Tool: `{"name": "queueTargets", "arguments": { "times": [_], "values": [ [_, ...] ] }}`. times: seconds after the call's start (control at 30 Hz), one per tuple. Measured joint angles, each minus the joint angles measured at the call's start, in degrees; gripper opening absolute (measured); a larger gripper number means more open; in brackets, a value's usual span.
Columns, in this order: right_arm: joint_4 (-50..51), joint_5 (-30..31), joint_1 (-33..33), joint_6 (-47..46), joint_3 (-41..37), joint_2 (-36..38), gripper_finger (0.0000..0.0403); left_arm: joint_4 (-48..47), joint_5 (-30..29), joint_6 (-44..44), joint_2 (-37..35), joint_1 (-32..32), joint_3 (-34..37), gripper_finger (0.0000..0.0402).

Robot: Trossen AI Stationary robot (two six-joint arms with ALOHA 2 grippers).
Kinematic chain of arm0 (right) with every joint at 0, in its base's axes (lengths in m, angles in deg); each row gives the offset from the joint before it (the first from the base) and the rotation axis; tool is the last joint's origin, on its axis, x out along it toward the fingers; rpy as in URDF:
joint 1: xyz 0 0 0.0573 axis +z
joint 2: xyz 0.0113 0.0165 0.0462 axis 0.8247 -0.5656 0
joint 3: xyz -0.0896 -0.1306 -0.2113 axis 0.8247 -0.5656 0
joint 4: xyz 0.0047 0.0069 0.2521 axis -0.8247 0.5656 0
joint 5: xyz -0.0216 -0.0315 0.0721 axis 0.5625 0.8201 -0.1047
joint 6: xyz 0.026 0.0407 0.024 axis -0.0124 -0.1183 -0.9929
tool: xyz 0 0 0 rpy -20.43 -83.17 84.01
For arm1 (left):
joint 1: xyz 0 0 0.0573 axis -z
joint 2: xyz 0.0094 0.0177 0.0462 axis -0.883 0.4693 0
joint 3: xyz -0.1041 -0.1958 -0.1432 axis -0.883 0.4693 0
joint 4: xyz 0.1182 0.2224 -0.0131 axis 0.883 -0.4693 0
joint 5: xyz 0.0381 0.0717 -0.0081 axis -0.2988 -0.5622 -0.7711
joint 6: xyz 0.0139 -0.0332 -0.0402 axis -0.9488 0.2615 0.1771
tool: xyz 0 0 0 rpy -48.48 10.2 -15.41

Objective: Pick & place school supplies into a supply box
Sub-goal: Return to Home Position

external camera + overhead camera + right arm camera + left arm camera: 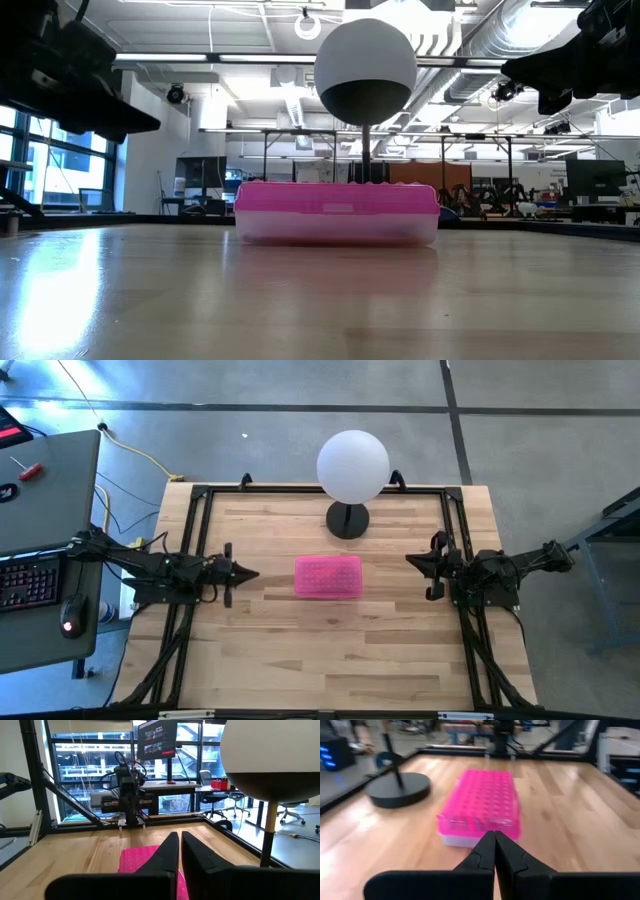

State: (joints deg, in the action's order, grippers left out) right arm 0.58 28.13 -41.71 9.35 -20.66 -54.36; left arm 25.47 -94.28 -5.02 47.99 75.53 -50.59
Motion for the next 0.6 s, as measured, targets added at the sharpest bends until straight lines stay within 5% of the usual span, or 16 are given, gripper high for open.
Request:
{"name": "queueTargets", "arguments": {
  "times": [0.23,0.6],
  "values": [
    [0.22,-0.02,0.0,0.0,0.0,0.04,0.0,-0.66,6.17,1.73,1.54,0.0,0.0,0.0044],
    [0.23,-0.01,0.0,0.0,0.0,0.04,0.0,-0.8,6.36,1.29,1.52,0.0,-0.02,0.0046]
  ]
}}
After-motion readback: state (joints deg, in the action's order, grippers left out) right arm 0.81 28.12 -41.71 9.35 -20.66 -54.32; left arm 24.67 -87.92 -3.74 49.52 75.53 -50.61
